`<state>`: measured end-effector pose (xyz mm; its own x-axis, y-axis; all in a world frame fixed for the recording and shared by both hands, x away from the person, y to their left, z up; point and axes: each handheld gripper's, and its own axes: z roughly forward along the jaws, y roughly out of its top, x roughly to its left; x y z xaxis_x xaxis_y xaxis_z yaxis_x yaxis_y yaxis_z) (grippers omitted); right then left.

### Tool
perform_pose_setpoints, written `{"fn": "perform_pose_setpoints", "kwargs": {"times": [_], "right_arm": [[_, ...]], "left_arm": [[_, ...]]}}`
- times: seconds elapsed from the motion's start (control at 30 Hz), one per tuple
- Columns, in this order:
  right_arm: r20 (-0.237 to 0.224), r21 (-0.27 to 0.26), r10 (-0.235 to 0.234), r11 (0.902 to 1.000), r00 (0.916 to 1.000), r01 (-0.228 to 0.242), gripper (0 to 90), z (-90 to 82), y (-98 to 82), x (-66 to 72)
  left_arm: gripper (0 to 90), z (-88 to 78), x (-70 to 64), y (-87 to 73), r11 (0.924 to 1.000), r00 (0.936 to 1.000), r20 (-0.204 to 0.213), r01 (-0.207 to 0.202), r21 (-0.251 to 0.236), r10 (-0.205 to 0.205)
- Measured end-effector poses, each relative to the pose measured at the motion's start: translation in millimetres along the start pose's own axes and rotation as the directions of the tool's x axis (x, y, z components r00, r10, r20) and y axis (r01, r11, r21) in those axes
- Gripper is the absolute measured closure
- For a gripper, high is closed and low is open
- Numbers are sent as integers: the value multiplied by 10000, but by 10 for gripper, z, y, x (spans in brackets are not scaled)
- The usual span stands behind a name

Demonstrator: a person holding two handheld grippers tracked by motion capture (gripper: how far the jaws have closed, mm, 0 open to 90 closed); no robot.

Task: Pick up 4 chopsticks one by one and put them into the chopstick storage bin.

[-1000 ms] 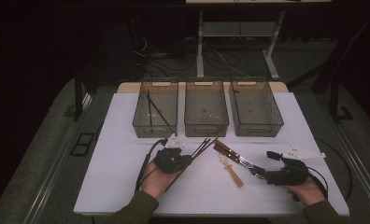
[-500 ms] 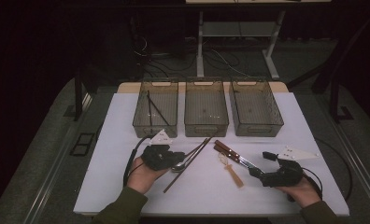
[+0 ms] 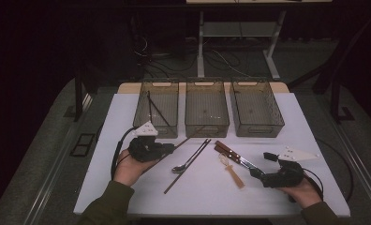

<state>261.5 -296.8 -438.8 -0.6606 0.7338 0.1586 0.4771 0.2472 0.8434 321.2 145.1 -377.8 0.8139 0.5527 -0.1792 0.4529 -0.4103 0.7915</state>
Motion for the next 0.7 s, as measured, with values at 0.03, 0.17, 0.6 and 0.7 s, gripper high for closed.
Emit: {"fn": "perform_pose_setpoints", "kwargs": {"times": [0.03,0.17,0.6,0.7], "right_arm": [[2,-3,-5,10000,10000,5,106,0,0,-2],[19,17,15,10000,10000,-15,106,-3,-2,-4],[125,-106,115,9999,9999,-114,106,-13,-3,-11],[127,-135,124,9998,9998,-122,106,-16,-3,-13]], "left_arm": [[852,-10,31,13,10000,10000,-4,14,-6,-14],[852,-30,146,83,10000,9999,-143,-22,-49,21],[852,-55,561,419,9989,9941,-1024,335,-332,-367],[853,-58,669,504,9987,9915,-1237,355,-366,-398]]}}
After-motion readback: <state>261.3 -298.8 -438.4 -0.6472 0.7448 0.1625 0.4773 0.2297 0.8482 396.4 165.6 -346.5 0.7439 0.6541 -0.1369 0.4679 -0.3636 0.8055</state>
